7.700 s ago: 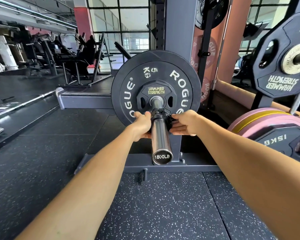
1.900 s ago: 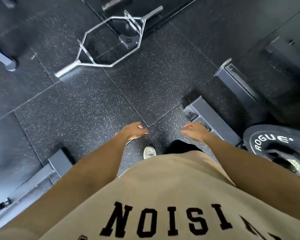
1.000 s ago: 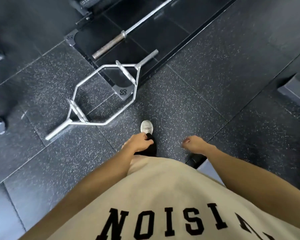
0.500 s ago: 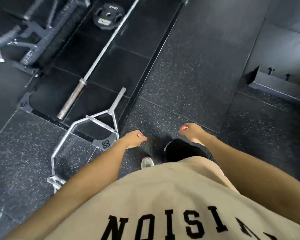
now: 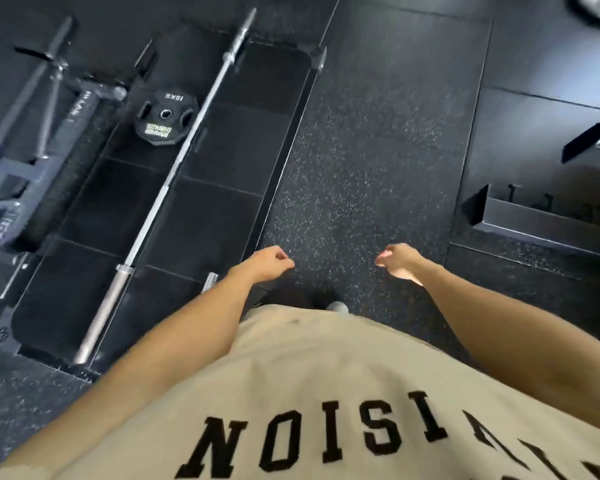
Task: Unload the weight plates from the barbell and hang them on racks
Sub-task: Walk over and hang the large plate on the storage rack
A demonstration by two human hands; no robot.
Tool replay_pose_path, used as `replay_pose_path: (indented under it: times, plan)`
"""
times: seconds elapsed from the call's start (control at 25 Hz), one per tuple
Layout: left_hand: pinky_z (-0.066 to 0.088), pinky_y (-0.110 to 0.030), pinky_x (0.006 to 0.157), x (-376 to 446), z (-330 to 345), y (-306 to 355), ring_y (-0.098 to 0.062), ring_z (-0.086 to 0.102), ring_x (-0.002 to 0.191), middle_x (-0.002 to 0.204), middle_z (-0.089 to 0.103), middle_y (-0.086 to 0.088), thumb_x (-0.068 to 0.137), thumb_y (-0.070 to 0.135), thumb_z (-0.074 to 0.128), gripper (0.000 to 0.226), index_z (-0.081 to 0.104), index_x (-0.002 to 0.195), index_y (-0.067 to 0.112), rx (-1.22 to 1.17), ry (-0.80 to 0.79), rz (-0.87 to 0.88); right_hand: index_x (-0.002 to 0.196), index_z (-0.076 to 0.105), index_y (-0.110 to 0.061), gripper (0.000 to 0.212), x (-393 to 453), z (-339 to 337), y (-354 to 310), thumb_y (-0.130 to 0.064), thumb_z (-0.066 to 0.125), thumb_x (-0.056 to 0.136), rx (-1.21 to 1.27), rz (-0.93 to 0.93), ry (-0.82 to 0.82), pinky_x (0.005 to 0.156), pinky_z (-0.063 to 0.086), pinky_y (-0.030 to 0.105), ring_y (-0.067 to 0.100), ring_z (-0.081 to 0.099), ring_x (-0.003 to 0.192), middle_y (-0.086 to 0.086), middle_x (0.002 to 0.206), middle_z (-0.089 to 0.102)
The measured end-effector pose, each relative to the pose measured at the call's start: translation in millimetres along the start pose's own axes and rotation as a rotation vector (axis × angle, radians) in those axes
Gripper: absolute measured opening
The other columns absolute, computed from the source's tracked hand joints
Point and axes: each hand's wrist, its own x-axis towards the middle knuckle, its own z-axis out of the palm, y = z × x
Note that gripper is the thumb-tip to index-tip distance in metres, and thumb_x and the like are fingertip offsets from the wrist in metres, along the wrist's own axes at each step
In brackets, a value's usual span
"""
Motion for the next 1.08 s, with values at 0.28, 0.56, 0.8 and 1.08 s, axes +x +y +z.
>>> replay_pose_path:
  times: [0.28,0.56,0.8,1.08]
  plan:
    - [0.045,-0.034,0.097,132.0,-79.1,100.5,-0.020,0.056,0.112,0.123,0.062,0.001,0.092,0.041,0.058,0.031,0.061,0.117,0.023,0.186,-0.154,0.003,0.126,0.063,-0.013,0.033,116.7,-107.9,-34.1,-0.026,0.057,0.096,0.087,0.021,-0.095,0.099,0.045,0.038,0.026,0.058,0.117,0.008,0.130,0.062]
    - [0.042,-0.039,0.103,296.7,-229.6,210.1,-0.024,0.053,0.118,0.131,0.057,-0.003,0.096,0.043,0.053,0.035,0.058,0.122,0.021,0.283,-0.191,-0.002,0.120,0.066,-0.010,0.028,242.5,-259.4,-60.3,-0.022,0.057,0.097,0.181,0.120,0.003,0.092,0.046,0.034,0.026,0.059,0.115,0.008,0.127,0.064]
    - [0.045,-0.039,0.096,396.3,-313.5,359.4,-0.022,0.057,0.108,0.123,0.060,-0.001,0.095,0.046,0.054,0.034,0.058,0.121,0.024,0.200,-0.211,0.189,0.109,0.069,-0.008,0.027,323.5,-373.5,-72.4,-0.027,0.062,0.090,0.310,0.211,0.184,0.086,0.049,0.031,0.029,0.062,0.105,0.010,0.115,0.069]
    - [0.043,-0.038,0.102,504.0,-360.1,455.6,-0.023,0.053,0.121,0.134,0.057,-0.003,0.095,0.045,0.055,0.041,0.057,0.128,0.020,0.574,-0.382,0.189,0.117,0.066,-0.002,0.032,437.7,-482.7,-69.3,-0.023,0.056,0.094,0.273,0.268,0.052,0.096,0.047,0.035,0.031,0.058,0.113,0.015,0.121,0.064]
